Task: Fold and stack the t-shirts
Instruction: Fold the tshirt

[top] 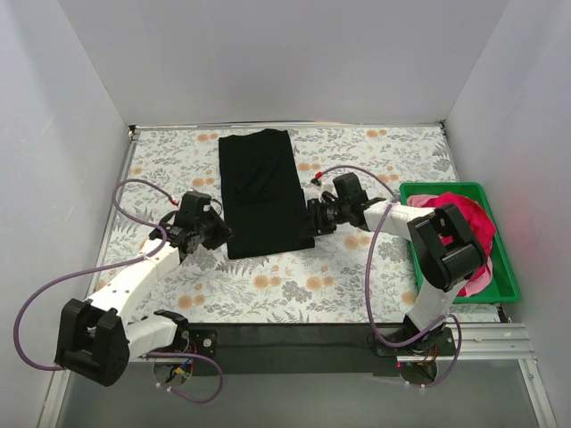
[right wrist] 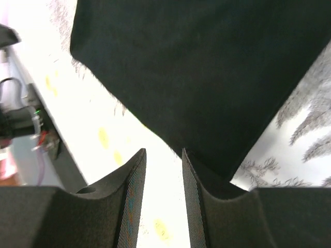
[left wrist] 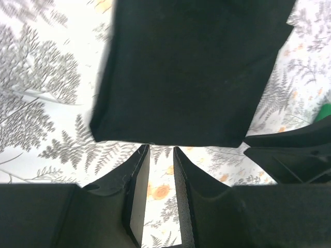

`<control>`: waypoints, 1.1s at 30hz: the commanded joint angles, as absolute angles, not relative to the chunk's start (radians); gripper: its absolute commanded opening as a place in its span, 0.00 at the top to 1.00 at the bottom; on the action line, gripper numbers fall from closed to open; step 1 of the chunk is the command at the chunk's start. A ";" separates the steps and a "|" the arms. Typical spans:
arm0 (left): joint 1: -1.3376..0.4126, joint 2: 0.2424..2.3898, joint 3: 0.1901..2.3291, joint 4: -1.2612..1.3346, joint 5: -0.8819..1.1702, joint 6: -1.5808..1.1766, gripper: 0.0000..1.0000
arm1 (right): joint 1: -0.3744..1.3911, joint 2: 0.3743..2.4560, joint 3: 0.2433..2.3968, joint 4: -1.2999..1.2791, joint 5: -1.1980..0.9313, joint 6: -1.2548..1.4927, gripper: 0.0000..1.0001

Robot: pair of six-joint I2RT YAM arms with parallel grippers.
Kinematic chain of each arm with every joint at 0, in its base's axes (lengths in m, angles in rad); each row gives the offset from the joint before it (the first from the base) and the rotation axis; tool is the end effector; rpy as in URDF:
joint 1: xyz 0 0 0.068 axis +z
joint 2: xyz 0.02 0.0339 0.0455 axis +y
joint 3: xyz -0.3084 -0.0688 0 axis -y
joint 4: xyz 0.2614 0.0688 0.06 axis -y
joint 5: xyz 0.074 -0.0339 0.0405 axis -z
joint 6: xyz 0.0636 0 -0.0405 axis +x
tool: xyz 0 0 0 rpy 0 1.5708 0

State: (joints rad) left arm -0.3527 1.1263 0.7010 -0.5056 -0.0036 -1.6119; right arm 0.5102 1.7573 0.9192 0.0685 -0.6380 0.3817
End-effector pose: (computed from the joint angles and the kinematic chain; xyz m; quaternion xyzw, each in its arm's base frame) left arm 0.2182 -0.0801 0.2284 -0.5594 0.7669 -0.2607 0.1760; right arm 0.3188 0.2218 0.1753 -0.1782 0.8647 0.4203 0.2095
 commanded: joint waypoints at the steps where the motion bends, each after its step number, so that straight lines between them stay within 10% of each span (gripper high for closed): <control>1: -0.380 1.173 0.761 -0.543 -0.054 -1.575 0.74 | 0.552 1.723 1.020 -0.102 -0.453 0.292 0.65; 14: -0.521 1.399 0.729 -0.474 -0.242 -1.543 0.76 | 0.681 1.852 1.175 -0.342 -0.115 0.261 0.67; 33: -0.813 1.157 0.529 -0.804 0.020 -1.836 0.78 | 0.893 1.556 0.723 -0.549 -0.067 0.498 0.67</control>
